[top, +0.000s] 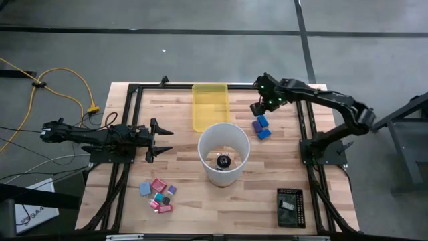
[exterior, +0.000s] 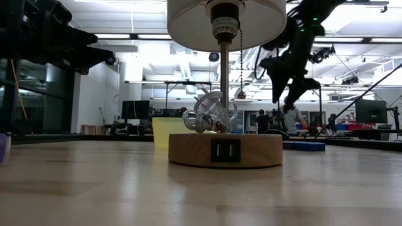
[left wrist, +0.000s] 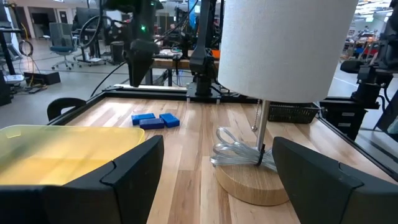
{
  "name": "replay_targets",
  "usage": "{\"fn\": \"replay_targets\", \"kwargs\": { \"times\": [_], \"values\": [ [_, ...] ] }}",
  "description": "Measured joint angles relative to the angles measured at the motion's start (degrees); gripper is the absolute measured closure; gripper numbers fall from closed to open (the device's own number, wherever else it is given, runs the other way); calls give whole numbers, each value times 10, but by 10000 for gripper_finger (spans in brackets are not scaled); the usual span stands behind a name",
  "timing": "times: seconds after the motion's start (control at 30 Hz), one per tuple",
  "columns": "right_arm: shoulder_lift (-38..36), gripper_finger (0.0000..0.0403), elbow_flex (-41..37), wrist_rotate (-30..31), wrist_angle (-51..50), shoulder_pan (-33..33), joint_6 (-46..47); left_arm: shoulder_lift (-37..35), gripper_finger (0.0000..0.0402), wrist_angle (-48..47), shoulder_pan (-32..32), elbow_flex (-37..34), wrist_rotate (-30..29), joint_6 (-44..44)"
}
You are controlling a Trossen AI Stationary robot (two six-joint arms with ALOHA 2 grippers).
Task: Pick & Place Office items
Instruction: Put the top blue timer into the black bin
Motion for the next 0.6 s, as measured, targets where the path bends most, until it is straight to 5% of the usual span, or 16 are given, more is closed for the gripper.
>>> {"fn": "replay_targets", "kwargs": {
  "times": [0.23, 0.6],
  "values": [
    [87, 186, 57, 21, -88, 0, 16, 0, 109, 0, 0, 0, 0, 0],
    [99, 186, 33, 51, -110, 27, 43, 0, 109, 0, 0, 0, 0, 0]
  ]
}}
